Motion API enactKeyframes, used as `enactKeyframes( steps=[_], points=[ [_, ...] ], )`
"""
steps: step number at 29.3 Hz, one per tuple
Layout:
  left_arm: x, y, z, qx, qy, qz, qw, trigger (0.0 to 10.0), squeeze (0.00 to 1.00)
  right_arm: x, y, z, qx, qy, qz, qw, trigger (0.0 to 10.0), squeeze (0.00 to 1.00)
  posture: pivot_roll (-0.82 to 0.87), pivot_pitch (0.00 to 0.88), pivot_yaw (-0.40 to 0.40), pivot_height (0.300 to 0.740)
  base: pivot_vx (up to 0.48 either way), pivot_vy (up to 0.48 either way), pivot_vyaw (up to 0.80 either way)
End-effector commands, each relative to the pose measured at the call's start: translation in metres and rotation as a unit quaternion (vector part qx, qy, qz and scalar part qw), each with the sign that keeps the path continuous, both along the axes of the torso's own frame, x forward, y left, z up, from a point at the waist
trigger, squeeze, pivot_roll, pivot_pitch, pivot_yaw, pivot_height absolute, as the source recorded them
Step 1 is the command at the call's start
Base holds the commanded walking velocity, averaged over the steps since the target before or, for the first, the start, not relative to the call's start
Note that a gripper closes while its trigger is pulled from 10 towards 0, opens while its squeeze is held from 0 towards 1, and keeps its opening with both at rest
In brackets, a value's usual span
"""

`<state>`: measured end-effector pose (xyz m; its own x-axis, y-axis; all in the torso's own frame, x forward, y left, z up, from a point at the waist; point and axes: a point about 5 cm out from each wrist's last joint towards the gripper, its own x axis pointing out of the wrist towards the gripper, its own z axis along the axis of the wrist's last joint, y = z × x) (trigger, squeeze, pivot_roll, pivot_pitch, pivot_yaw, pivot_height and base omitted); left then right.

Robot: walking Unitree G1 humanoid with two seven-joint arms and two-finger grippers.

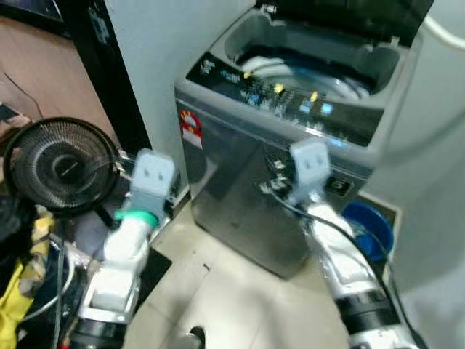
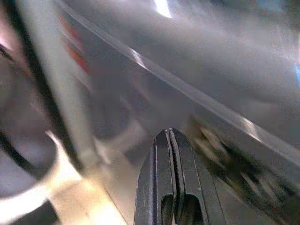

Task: Clothes washing

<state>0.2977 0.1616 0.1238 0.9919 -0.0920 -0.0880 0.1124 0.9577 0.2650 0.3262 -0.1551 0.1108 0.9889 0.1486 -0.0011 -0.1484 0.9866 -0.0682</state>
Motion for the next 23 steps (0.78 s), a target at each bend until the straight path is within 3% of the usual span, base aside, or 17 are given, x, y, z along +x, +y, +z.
enactKeyframes(
  steps=[1, 4, 11, 16, 23],
  points=[
    [-0.002, 0.008, -0.012, -0.011, 0.024, 0.007, 1.000, 10.0, 0.00, -0.002, 0.006, -0.007, 0.000, 0.004, 0.002, 1.000, 10.0, 0.00, 0.03, 0.000, 0.002, 0.740, 0.000, 0.000, 0.79],
    [-0.010, 0.017, -0.049, 0.008, 0.084, 0.015, 0.996, 10.0, 0.00, -0.022, -0.011, -0.058, -0.024, 0.094, -0.006, 0.995, 10.0, 0.00, 0.03, 0.000, 0.003, 0.740, 0.000, 0.000, 0.78],
    [-0.022, 0.024, -0.072, 0.021, 0.117, 0.026, 0.993, 10.0, 0.00, -0.041, -0.017, -0.087, -0.036, 0.146, -0.007, 0.989, 10.0, 0.00, 0.02, 0.000, 0.008, 0.740, 0.000, 0.000, 0.78],
    [-0.026, 0.025, -0.078, 0.021, 0.117, 0.025, 0.993, 10.0, 0.00, -0.040, -0.012, -0.088, -0.033, 0.137, -0.004, 0.990, 10.0, 0.00, 0.02, 0.000, 0.008, 0.740, 0.000, 0.000, 0.78],
    [-0.021, 0.024, -0.074, 0.019, 0.096, 0.022, 0.995, 10.0, 0.00, -0.024, -0.001, -0.071, -0.023, 0.091, 0.013, 0.996, 10.0, 0.00, 0.03, 0.000, 0.007, 0.740, 0.000, 0.000, 0.78]
  ],
)
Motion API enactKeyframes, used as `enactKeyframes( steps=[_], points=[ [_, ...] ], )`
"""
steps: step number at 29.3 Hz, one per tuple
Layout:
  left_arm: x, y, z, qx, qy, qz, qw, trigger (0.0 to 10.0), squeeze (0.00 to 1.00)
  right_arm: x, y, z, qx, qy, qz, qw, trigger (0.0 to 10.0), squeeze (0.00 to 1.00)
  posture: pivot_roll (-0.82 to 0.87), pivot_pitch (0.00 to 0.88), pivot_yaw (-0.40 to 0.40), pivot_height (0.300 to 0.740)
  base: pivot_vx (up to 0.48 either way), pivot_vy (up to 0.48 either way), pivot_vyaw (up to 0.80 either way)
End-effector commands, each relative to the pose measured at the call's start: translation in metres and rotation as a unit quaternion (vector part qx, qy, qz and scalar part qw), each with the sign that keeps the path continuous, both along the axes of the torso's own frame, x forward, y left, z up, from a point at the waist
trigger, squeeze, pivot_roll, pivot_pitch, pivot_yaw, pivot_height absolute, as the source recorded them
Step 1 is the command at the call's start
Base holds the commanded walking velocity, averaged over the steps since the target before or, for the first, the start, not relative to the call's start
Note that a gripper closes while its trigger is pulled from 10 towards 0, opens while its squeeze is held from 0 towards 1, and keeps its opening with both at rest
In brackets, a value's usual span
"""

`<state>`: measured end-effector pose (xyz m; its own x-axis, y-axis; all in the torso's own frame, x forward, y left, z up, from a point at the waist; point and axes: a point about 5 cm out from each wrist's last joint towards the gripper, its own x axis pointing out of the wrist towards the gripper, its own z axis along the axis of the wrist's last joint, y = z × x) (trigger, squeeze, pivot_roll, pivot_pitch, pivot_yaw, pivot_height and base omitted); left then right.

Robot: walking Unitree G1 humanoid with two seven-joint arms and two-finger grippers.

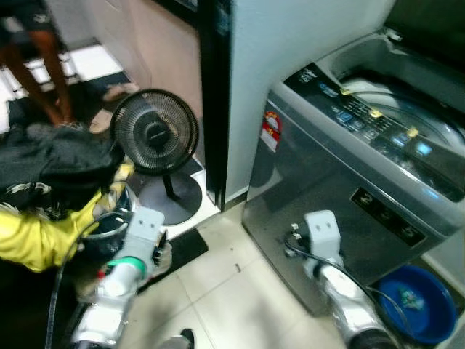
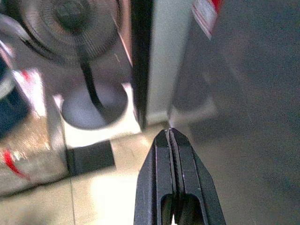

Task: Clothes washing

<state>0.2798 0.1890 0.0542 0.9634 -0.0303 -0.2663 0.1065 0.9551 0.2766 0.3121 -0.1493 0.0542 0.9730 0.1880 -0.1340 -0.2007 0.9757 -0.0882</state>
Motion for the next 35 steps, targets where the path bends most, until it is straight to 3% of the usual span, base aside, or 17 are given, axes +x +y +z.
enactKeyframes(
  steps=[1, 22, 28, 35],
  points=[
    [-0.003, -0.003, -0.005, 0.002, 0.006, -0.007, 1.000, 10.0, 0.00, -0.009, -0.007, -0.014, -0.003, 0.027, -0.008, 1.000, 10.0, 0.00, 0.03, 0.000, 0.007, 0.740, 0.000, 0.000, 0.78],
    [0.002, -0.006, -0.001, 0.014, -0.034, -0.013, 0.999, 10.0, 0.00, -0.006, -0.001, -0.015, 0.003, 0.015, 0.003, 1.000, 10.0, 0.00, 0.03, 0.000, 0.003, 0.740, 0.000, 0.000, 0.71],
    [0.002, -0.006, 0.000, 0.017, -0.039, -0.008, 0.999, 10.0, 0.00, -0.005, 0.004, -0.012, 0.000, 0.003, 0.019, 1.000, 10.0, 0.00, 0.03, 0.000, 0.004, 0.740, 0.480, 0.000, 0.00],
    [0.003, -0.006, 0.000, 0.018, -0.040, -0.009, 0.999, 10.0, 0.00, -0.004, 0.002, -0.011, -0.006, -0.001, 0.011, 1.000, 10.0, 0.00, 0.03, 0.000, 0.005, 0.740, 0.480, 0.000, 0.78]
  ],
)
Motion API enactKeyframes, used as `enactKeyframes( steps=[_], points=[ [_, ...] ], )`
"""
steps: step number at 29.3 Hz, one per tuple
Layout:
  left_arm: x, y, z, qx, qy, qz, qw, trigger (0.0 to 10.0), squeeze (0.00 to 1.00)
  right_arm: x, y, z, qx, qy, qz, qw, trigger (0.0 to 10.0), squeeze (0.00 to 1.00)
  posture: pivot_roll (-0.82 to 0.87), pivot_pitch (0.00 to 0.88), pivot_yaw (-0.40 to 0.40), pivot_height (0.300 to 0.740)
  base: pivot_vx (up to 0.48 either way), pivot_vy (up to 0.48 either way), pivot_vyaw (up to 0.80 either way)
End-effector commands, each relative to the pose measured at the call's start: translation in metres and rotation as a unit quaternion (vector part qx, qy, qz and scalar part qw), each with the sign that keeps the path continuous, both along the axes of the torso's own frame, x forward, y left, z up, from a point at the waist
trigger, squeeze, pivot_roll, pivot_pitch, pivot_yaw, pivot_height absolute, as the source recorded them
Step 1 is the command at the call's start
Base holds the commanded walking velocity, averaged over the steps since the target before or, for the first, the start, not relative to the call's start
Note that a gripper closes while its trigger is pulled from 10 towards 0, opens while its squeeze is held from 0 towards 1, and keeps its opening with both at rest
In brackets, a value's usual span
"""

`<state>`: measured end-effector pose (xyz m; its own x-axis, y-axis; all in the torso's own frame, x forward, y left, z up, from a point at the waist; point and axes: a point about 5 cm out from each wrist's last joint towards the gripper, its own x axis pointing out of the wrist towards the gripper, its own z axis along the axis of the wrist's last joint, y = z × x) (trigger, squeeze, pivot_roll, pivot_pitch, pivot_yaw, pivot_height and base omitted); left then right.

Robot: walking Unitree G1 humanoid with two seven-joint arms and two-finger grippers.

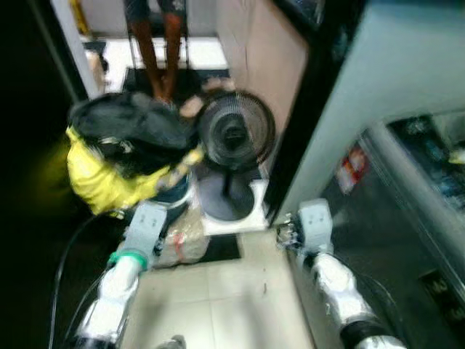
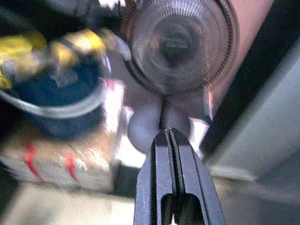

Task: Clothes washing

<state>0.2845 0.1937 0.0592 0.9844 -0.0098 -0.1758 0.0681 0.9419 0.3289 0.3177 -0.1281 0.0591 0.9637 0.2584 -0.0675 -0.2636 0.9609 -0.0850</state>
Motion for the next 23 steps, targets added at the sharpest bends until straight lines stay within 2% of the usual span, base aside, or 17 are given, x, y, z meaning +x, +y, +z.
enactKeyframes(
  steps=[1, 6, 15, 23],
  points=[
    [-0.0018, -0.0108, -0.0048, -0.004, 0.007, -0.015, 1.000, 10.0, 0.00, -0.0098, -0.0193, -0.0165, -0.015, 0.033, -0.026, 0.999, 10.0, 0.00, 0.03, 0.000, 0.005, 0.740, 0.480, 0.000, 0.66],
    [-0.0016, -0.0109, -0.0049, -0.004, 0.006, -0.014, 1.000, 10.0, 0.00, -0.0091, -0.0199, -0.0158, -0.016, 0.031, -0.025, 0.999, 10.0, 0.00, 0.03, 0.000, 0.004, 0.740, 0.480, 0.000, 0.35],
    [-0.0014, -0.0109, -0.0053, -0.003, 0.005, -0.013, 1.000, 10.0, 0.00, -0.0074, -0.0216, -0.0146, -0.022, 0.029, -0.031, 0.999, 10.0, 0.00, 0.03, 0.000, 0.004, 0.740, 0.480, 0.000, 0.75],
    [-0.0010, -0.0109, -0.0056, -0.003, 0.005, -0.012, 1.000, 10.0, 0.00, -0.0057, -0.0198, -0.0125, -0.012, 0.028, -0.028, 0.999, 10.0, 0.00, 0.03, 0.000, 0.004, 0.740, 0.480, 0.000, 0.00]
  ],
)
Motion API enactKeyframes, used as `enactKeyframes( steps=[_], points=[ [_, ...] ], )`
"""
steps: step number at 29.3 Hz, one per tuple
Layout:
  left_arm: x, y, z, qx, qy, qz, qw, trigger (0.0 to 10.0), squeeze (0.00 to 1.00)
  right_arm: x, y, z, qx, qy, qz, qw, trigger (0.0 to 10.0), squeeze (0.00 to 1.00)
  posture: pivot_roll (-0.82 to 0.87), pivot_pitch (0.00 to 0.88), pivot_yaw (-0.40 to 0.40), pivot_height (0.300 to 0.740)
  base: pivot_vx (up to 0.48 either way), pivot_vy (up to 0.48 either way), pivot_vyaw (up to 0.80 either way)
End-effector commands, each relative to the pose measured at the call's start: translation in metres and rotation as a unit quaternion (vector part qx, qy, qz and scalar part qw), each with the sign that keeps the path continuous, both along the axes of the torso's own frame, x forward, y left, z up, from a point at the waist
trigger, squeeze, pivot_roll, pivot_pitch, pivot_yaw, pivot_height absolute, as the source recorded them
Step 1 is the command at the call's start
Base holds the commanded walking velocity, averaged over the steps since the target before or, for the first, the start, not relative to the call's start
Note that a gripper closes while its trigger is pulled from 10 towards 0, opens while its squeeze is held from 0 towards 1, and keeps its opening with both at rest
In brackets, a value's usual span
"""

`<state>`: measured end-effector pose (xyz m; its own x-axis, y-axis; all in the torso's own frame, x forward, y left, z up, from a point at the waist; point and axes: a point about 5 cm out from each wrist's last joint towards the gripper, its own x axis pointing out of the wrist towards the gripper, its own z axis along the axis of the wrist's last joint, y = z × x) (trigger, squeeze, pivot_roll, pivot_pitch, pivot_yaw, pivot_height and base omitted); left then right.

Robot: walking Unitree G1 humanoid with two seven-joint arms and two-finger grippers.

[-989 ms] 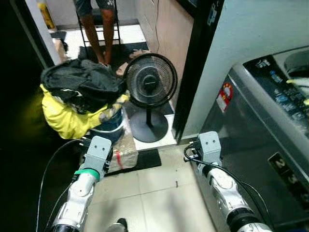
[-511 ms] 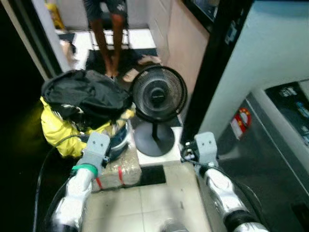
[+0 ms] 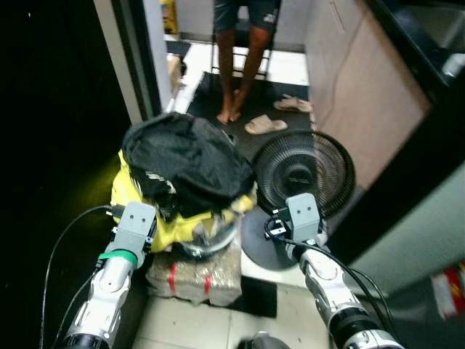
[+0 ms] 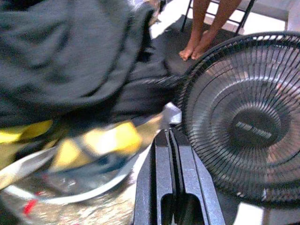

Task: Clothes washing

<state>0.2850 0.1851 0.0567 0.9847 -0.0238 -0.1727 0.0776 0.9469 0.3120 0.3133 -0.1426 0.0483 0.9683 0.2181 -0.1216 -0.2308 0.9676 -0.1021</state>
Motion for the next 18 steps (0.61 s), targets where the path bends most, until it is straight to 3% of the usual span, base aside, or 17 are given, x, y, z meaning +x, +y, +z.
enactKeyframes(
  steps=[1, 4, 8, 10, 11, 12, 14, 15, 16, 17, 18],
  points=[
    [-0.002, -0.002, -0.003, 0.006, 0.006, -0.007, 1.000, 10.0, 0.00, -0.001, -0.005, -0.002, 0.003, 0.004, -0.009, 1.000, 10.0, 0.00, 0.03, 0.000, 0.004, 0.740, 0.480, 0.000, 0.00],
    [-0.001, -0.002, -0.003, 0.005, 0.006, -0.005, 1.000, 10.0, 0.00, 0.000, -0.005, 0.001, 0.010, -0.003, -0.010, 1.000, 10.0, 0.00, 0.03, 0.000, 0.002, 0.740, 0.346, 0.000, 0.00],
    [0.001, -0.001, 0.000, -0.013, 0.003, -0.003, 1.000, 10.0, 0.00, 0.007, -0.006, 0.017, 0.003, -0.041, -0.004, 0.999, 10.0, 0.00, 0.03, 0.000, 0.003, 0.740, 0.000, 0.000, 0.00],
    [0.009, -0.003, 0.015, -0.045, -0.023, -0.010, 0.999, 10.0, 0.00, 0.020, -0.009, 0.054, 0.026, -0.118, -0.004, 0.993, 10.0, 0.00, 0.02, 0.000, 0.004, 0.740, 0.000, 0.000, 0.00],
    [0.009, -0.003, 0.015, -0.045, -0.023, -0.010, 0.999, 10.0, 0.00, 0.020, -0.009, 0.054, 0.026, -0.118, -0.004, 0.993, 10.0, 0.00, 0.02, 0.000, 0.004, 0.740, 0.000, 0.000, 0.00],
    [0.015, -0.002, 0.031, -0.036, -0.065, 0.002, 0.997, 10.0, 0.00, 0.025, -0.008, 0.077, 0.033, -0.164, 0.003, 0.986, 10.0, 0.00, 0.02, 0.000, 0.004, 0.740, 0.000, 0.000, 0.00],
    [0.015, -0.002, 0.031, -0.036, -0.065, 0.002, 0.997, 10.0, 0.00, 0.025, -0.008, 0.077, 0.033, -0.164, 0.003, 0.986, 10.0, 0.00, 0.02, 0.000, 0.004, 0.740, 0.000, 0.000, 0.00],
    [0.019, -0.001, 0.041, -0.028, -0.096, 0.011, 0.995, 10.0, 0.00, 0.027, -0.006, 0.091, 0.036, -0.192, 0.009, 0.981, 10.0, 0.00, 0.02, 0.000, 0.004, 0.740, 0.000, 0.000, 0.00],
    [0.019, -0.001, 0.041, -0.028, -0.096, 0.011, 0.995, 10.0, 0.00, 0.027, -0.006, 0.091, 0.036, -0.192, 0.009, 0.981, 10.0, 0.00, 0.02, 0.000, 0.004, 0.740, 0.000, 0.000, 0.00],
    [0.025, 0.003, 0.065, 0.007, -0.158, 0.049, 0.986, 10.0, 0.00, 0.030, -0.002, 0.114, 0.038, -0.236, 0.021, 0.971, 10.0, 0.00, 0.02, 0.000, 0.003, 0.740, 0.000, 0.000, 0.00],
    [0.025, 0.003, 0.065, 0.007, -0.158, 0.049, 0.986, 10.0, 0.00, 0.030, -0.002, 0.114, 0.038, -0.236, 0.021, 0.971, 10.0, 0.00, 0.02, 0.000, 0.003, 0.740, 0.000, 0.000, 0.00]
  ],
)
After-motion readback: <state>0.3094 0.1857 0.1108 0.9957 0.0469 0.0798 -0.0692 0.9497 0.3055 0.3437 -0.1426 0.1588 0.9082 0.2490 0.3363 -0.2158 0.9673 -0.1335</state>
